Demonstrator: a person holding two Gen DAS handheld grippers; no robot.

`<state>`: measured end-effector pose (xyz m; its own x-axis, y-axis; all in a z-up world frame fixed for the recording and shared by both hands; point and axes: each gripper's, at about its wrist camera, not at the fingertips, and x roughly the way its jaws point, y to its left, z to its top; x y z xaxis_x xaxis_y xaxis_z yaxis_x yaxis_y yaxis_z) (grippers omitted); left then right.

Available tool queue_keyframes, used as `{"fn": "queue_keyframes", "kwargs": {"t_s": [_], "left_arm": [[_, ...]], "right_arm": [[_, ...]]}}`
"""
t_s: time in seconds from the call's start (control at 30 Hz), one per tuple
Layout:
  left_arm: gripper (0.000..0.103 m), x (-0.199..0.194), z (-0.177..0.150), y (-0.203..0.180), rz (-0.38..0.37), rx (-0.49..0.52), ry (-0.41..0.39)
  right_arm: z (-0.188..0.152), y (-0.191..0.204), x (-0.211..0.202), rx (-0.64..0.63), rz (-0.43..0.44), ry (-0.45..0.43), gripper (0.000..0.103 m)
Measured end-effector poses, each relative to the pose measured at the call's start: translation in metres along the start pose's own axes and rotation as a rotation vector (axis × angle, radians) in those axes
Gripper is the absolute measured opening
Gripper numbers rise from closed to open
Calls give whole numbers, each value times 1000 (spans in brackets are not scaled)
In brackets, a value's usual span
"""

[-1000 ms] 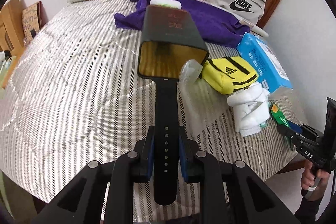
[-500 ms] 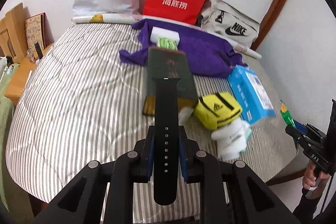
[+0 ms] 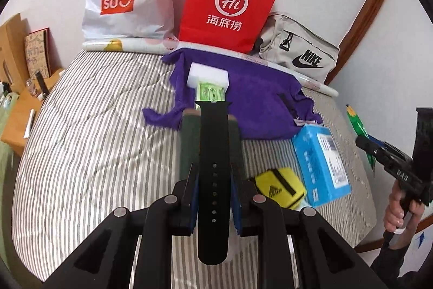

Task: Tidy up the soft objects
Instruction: 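Carry the strap and green snack packet toward the purple towel with both grippers, then lower the strap and snack packet onto the towel and open both grippers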

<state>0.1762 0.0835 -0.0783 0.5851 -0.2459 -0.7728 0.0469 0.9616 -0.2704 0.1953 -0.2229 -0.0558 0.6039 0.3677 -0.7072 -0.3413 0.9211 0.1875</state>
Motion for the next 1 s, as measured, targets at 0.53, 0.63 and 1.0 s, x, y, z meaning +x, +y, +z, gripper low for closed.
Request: {"fn": "queue_keyframes", "kwargs": {"t_s": [0.53,0.63,1.0], "left_arm": [[19,56,69,1,-10,20,33],[19,69,77,0,-10,27,43],[19,124,109,-17,-56,37,110]], "right_arm": [[87,-39,114,27,21,116,34],[91,-45,142,46,49,172,34],[85,-53,198,10,32,319,39]]}}
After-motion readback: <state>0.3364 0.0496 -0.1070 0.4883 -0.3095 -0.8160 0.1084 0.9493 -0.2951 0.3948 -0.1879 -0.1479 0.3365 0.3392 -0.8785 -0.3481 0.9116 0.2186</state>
